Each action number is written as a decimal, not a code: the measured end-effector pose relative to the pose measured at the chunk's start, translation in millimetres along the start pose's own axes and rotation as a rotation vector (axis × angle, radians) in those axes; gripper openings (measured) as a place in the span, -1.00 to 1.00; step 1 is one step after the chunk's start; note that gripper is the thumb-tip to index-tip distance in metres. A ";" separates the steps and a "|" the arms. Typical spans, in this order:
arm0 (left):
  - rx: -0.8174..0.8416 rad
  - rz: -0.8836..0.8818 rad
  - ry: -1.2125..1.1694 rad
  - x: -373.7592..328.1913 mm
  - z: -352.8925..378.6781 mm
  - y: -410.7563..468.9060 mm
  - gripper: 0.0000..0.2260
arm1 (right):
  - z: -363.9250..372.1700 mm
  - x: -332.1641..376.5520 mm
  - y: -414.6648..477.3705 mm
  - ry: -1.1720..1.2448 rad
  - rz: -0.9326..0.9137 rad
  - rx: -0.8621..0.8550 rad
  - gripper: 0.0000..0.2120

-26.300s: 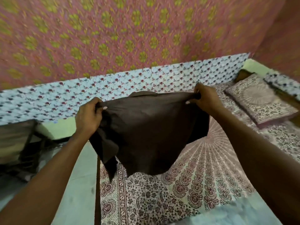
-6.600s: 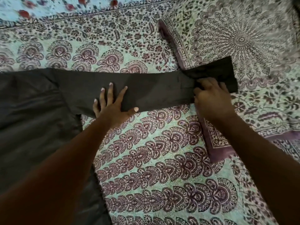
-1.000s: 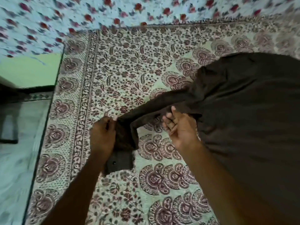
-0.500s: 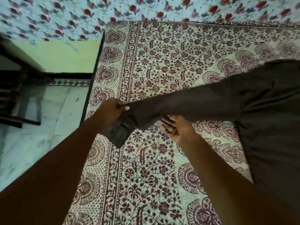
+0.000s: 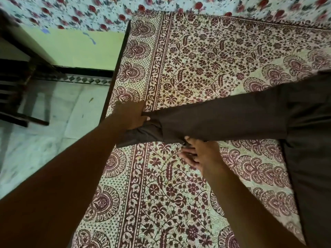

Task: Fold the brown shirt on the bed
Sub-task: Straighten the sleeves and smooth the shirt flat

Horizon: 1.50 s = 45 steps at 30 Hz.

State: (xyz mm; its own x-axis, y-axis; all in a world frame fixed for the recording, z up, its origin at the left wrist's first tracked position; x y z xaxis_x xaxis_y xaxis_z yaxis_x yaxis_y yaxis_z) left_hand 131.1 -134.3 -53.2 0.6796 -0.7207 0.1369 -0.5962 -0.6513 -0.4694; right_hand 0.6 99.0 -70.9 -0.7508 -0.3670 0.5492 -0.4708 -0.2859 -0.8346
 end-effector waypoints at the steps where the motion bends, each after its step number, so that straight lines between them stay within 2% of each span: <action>1: -0.040 -0.018 -0.016 -1.1 4.8 -3.8 -0.68 | -15.3 7.1 -4.4 -0.121 -0.225 -0.133 -0.80; 3: -0.168 -0.057 -0.006 -2.6 14.2 -12.4 -0.72 | -38.9 30.0 -14.0 -0.430 -0.776 -0.368 -0.77; 4: -0.223 -0.084 0.019 -1.7 19.1 -16.3 -0.71 | -45.3 41.8 -13.3 -0.600 -0.996 -0.464 -0.70; 5: -0.260 -0.112 0.036 0.8 23.7 -19.0 -0.69 | -49.6 52.1 -2.7 -0.756 -1.105 -0.519 -0.59; 6: -0.276 -0.137 0.049 3.8 29.5 -19.8 -0.68 | -54.5 59.0 16.4 -0.898 -1.086 -0.525 -0.46; 8: -0.294 -0.190 0.058 13.5 36.4 -22.6 -0.70 | -53.5 64.0 55.9 -1.094 -0.844 -0.439 -0.19; 10: -0.359 -0.291 0.039 15.0 36.9 -29.7 -0.72 | -34.8 53.2 78.5 -1.247 -0.717 -0.346 -0.04; 12: -0.502 -0.420 -0.035 0.8 31.3 -46.5 -0.76 | 0.7 31.9 80.8 -1.362 -0.776 -0.240 -0.06; 14: -0.610 -0.422 -0.188 -25.7 34.0 -67.8 -0.75 | 45.7 8.4 66.1 -1.443 -0.920 -0.050 -0.18; 17: -0.540 -0.295 -0.302 -57.3 66.5 -81.6 -0.64 | 94.2 -14.2 43.6 -1.513 -1.099 0.421 -0.34; 18: -0.503 -0.299 -0.304 -59.4 79.3 -82.4 -0.60 | 96.9 -11.4 39.3 -1.489 -1.140 0.502 -0.38; 19: -0.480 -0.314 -0.305 -58.8 89.1 -82.1 -0.57 | 91.8 -3.5 37.3 -1.448 -1.154 0.511 -0.42; 20: -0.469 -0.329 -0.311 -57.9 94.0 -81.1 -0.55 | 79.3 7.4 38.3 -1.410 -1.153 0.432 -0.43; 23: -0.450 -0.425 -0.363 -67.4 84.8 -76.9 -0.53 | 12.3 46.3 60.9 -1.301 -1.061 -0.143 -0.37; 24: -0.450 -0.449 -0.365 -73.6 78.2 -75.1 -0.52 | -8.4 54.7 70.6 -1.288 -0.987 -0.283 -0.33; 25: -0.453 -0.437 -0.352 -81.0 72.5 -72.1 -0.53 | -19.9 58.9 77.3 -1.306 -0.928 -0.329 -0.31; 26: -0.443 -0.389 -0.326 -90.0 68.7 -68.0 -0.52 | -23.1 58.2 82.8 -1.355 -0.916 -0.287 -0.29; 28: -0.360 -0.309 -0.274 -106.6 68.8 -60.7 -0.46 | -10.4 51.4 86.2 -1.500 -1.016 -0.018 -0.30; 31: -0.228 -0.407 -0.281 -117.6 71.7 -53.6 -0.42 | 4.5 46.7 81.0 -1.658 -1.135 0.448 -0.42; 32: -0.211 -0.462 -0.311 -123.9 66.7 -51.9 -0.40 | 0.1 50.8 79.8 -1.655 -1.163 0.517 -0.43; 33: -0.216 -0.506 -0.335 -134.6 58.4 -48.9 -0.39 | -11.2 60.4 78.4 -1.587 -1.191 0.492 -0.44; 35: -0.282 -0.492 -0.360 -165.1 38.5 -39.8 -0.40 | -47.3 87.2 82.5 -1.344 -1.219 0.227 -0.43; 38: -0.438 -0.141 -0.349 -241.1 6.1 -12.5 -0.45 | -136.6 130.0 102.1 -1.146 -1.078 -0.351 -0.39; 40: -0.460 0.153 -0.292 -295.5 -7.6 10.0 -0.47 | -187.3 146.6 122.9 -1.163 -0.883 -0.508 -0.34; 41: -0.448 0.254 -0.246 -320.1 -11.5 21.9 -0.47 | -204.2 152.1 131.3 -1.210 -0.828 -0.480 -0.31; 42: -0.434 0.291 -0.183 -338.6 -15.1 32.9 -0.47 | -213.1 155.4 137.7 -1.277 -0.829 -0.378 -0.29; 43: -0.418 0.253 -0.116 -351.1 -18.7 43.8 -0.45 | -218.4 157.5 142.3 -1.345 -0.881 -0.237 -0.27; 45: -0.363 0.035 -0.046 -364.4 -27.9 61.9 -0.42 | -230.7 164.1 144.6 -1.430 -1.038 -0.007 -0.31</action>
State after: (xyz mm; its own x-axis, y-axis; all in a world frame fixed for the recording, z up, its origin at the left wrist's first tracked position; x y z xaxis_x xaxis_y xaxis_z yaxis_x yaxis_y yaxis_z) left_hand -165.4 81.4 -107.8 0.6693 -0.7383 0.0832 -0.7269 -0.6739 -0.1321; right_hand -297.6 201.7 -111.1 0.7850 -0.4698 0.4039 -0.4508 -0.8803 -0.1478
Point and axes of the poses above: each hand's wrist, its own y-axis towards the middle knuckle, its own z-axis out of the palm, x = y × z, the point moved 4 cm from there along y, towards the middle knuckle, and after that the axes turned 13 degrees about y, right-handed, at the moved point
